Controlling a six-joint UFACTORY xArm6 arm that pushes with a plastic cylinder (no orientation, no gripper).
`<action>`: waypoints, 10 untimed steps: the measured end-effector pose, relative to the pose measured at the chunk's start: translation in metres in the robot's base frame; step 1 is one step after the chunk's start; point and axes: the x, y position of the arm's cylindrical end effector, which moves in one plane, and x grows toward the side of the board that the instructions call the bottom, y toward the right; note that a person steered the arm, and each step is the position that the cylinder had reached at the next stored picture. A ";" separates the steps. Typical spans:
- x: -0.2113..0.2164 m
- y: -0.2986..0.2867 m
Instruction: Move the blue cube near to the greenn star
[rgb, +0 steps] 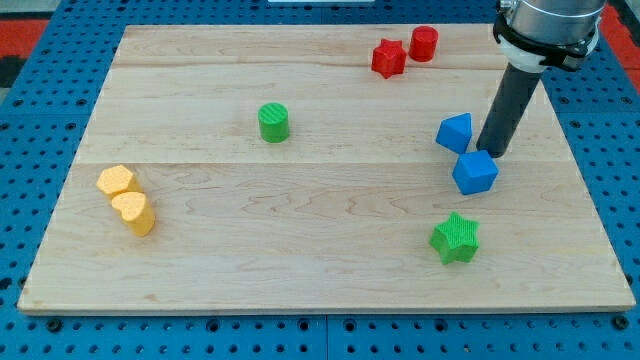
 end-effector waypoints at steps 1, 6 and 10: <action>0.013 0.002; -0.004 -0.014; 0.008 -0.024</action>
